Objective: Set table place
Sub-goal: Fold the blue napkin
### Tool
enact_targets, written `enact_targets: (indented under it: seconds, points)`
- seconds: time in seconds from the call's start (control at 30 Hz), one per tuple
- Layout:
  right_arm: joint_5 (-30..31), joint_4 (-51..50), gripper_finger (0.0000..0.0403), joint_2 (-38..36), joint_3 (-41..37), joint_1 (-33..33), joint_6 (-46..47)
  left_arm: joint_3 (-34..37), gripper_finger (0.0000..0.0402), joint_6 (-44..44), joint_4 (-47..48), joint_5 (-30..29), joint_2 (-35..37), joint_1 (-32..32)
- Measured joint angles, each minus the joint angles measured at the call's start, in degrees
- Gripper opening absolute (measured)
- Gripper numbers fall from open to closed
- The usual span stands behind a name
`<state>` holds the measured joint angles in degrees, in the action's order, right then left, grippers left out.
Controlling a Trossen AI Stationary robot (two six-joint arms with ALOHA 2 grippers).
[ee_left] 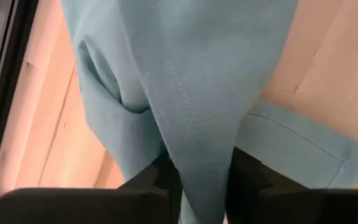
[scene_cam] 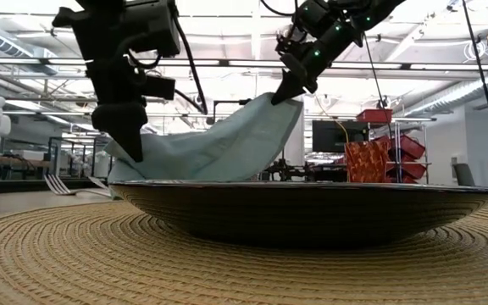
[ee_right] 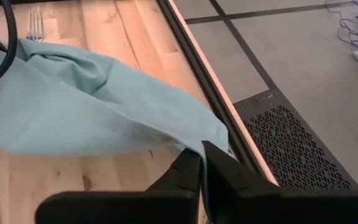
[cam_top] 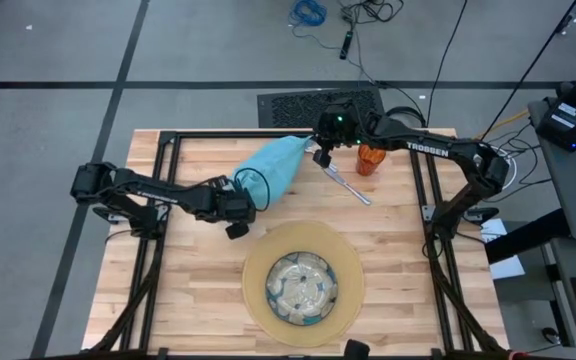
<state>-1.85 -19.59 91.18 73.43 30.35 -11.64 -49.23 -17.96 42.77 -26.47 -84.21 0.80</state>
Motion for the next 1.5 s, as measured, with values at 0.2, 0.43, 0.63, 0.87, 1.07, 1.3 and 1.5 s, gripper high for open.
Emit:
enact_targets:
  seconds: [0.2, 0.43, 0.63, 0.87, 1.07, 1.3, 1.5]
  points:
    - [-1.1, 0.0, 0.0000, 0.0, 0.0, 0.5, 0.1, 0.0, 0.0045, 0.3, 0.1, 0.3, 0.0, 0.0]
    - [-1.3, -1.2, 0.0000, 0.0, 0.6, 1.2, 0.1, 0.0, 0.0022, 0.5, 4.4, -1.0, 1.5, 0.0]
    - [-1.3, -3.9, 0.0000, 0.0, 6.2, 1.2, -1.1, -2.5, 0.0001, 0.8, 8.7, -5.7, 8.2, -1.0]
    - [-1.2, -10.5, 0.0000, 0.0, 16.1, 1.1, -2.9, -10.0, 0.0000, 5.6, 16.6, -10.1, 15.6, -4.4]
    - [-0.6, -16.7, 0.0000, 0.0, 25.2, 1.2, -4.8, -20.8, 0.0000, 15.4, 19.5, -15.7, 16.7, -8.1]
    - [2.4, -21.1, 0.0000, 0.0, 35.7, 3.9, -5.6, -34.4, 0.0000, 27.3, 19.5, -20.1, 14.6, -15.0]
    - [3.4, -25.1, 0.0000, 0.0, 42.2, 5.5, -6.6, -43.2, 0.0000, 35.1, 19.4, -21.9, 13.0, -19.5]
